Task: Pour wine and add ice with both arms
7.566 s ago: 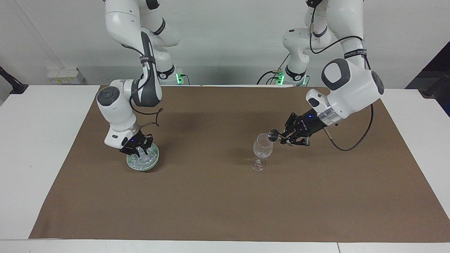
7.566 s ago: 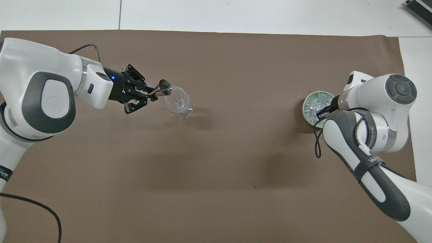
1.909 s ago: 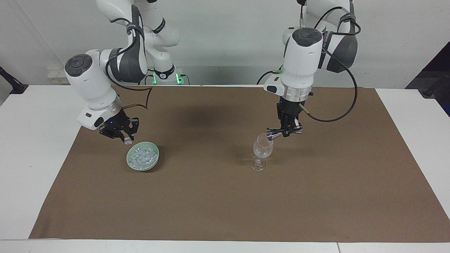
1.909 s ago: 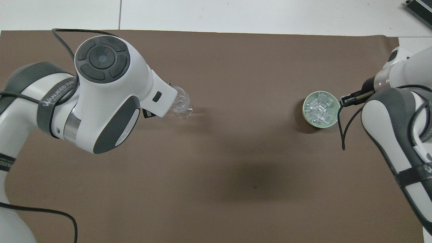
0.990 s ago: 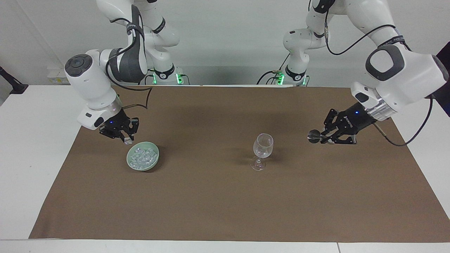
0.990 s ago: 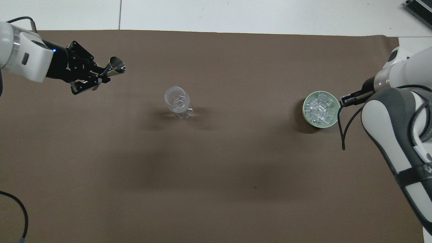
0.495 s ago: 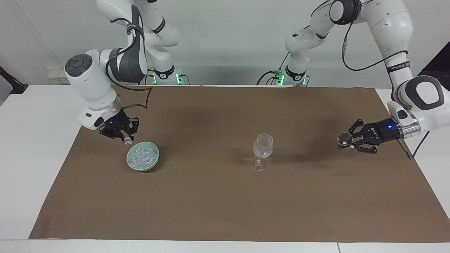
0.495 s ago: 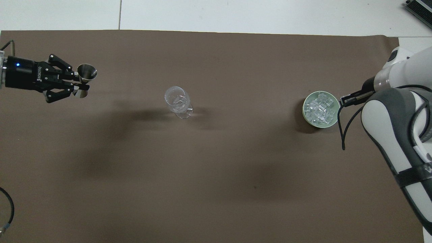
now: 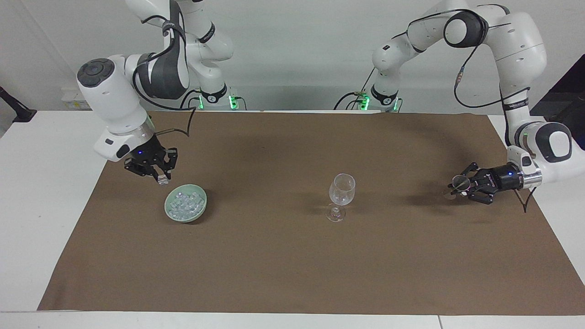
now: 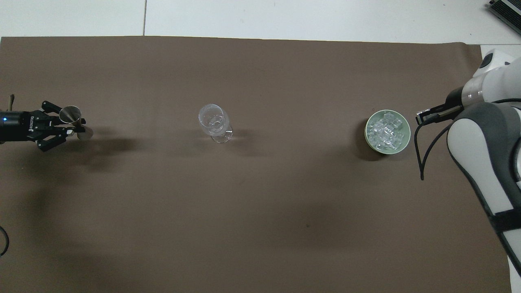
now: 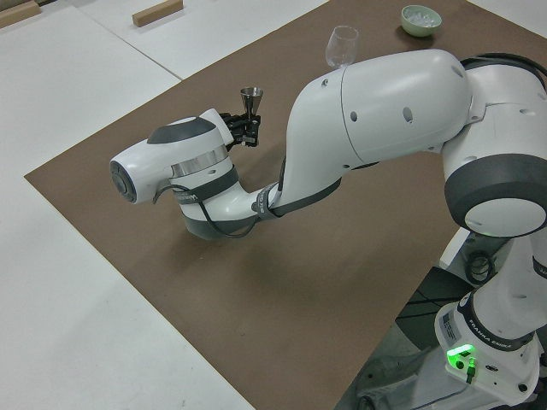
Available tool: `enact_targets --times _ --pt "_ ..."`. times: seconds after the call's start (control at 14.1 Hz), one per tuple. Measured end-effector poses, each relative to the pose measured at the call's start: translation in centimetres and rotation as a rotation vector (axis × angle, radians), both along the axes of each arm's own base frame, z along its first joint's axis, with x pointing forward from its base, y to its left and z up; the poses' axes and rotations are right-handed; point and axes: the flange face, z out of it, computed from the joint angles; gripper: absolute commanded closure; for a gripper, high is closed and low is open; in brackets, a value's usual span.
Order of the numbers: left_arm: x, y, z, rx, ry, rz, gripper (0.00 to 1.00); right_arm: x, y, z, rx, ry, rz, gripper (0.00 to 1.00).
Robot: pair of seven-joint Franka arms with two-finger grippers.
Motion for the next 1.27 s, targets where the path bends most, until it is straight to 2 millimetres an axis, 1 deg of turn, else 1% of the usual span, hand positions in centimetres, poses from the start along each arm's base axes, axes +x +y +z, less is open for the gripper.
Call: enact_targets --times 0.14,0.35,0.49,0.71,0.78,0.99,1.13,1.27 --pt "-0.9 1.2 -2.3 -0.052 -0.022 0.002 1.0 -0.5 0.2 1.2 0.002 -0.007 0.003 1.0" --pt "-1.9 2.2 -5.2 -0.108 -0.037 0.006 1.0 -0.6 1.3 1.4 0.004 -0.008 0.011 1.0" --pt "-2.2 2.2 -6.2 -0.133 -0.05 0.0 1.0 -0.6 2.4 1.4 0.007 -0.008 0.018 1.0" --pt "-2.3 2.0 -6.5 -0.144 -0.07 -0.01 1.0 -0.6 3.4 1.5 0.009 -0.009 0.033 1.0" --pt "-2.3 2.0 -6.6 -0.147 -0.075 -0.012 0.99 -0.7 4.2 1.5 0.01 -0.01 0.044 1.0" --pt "-2.7 1.7 -7.6 -0.157 -0.122 -0.023 0.97 -0.6 8.0 2.4 0.024 -0.026 0.023 1.0" --pt "-2.8 1.6 -8.4 -0.169 -0.13 -0.02 0.98 -0.8 11.1 3.3 0.041 -0.04 -0.024 1.0" --pt "-2.9 1.5 -9.4 -0.186 -0.133 -0.012 0.98 -1.3 14.4 3.7 0.058 -0.042 -0.071 1.0"
